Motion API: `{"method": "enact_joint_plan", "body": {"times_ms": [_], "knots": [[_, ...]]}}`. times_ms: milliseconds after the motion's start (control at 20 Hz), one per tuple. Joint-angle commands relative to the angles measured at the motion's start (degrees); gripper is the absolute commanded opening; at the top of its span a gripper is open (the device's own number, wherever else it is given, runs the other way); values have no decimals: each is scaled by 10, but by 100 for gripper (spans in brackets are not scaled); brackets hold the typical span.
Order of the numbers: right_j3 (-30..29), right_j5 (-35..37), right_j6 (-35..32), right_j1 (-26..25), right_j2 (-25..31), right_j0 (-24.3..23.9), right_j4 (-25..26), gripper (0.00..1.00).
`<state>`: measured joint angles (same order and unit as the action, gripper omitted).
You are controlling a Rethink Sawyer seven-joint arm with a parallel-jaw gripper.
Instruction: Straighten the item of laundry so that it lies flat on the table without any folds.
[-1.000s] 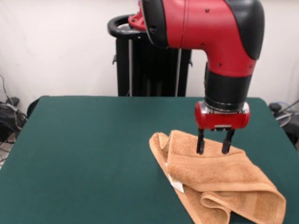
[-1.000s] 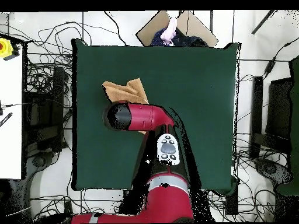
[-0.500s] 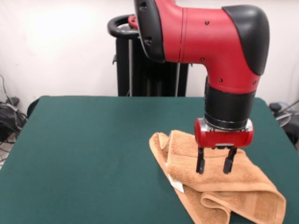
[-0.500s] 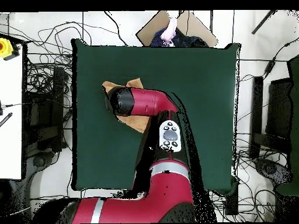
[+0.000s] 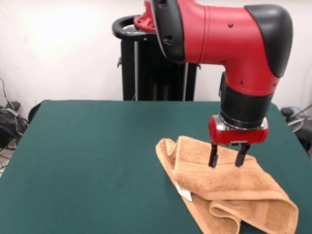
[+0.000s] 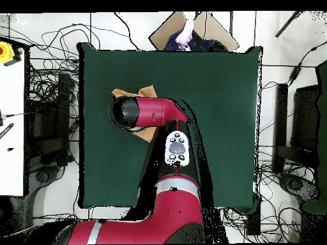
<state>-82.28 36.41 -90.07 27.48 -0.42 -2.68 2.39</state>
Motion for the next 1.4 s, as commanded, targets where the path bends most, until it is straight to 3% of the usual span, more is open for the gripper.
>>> {"method": "enact_joint_plan", "body": {"times_ms": [50,300,550,1050,1400], "knots": [[-21,45,-17,12,11,-5,37,100],[-26,-75,-45,-23,18,-20,63,100],[-10,-124,-85,-46,13,-9,65,100],[-26,-177,-112,-83,-9,18,47,100],[-92,-144,-69,-37,18,-10,52,100]]}}
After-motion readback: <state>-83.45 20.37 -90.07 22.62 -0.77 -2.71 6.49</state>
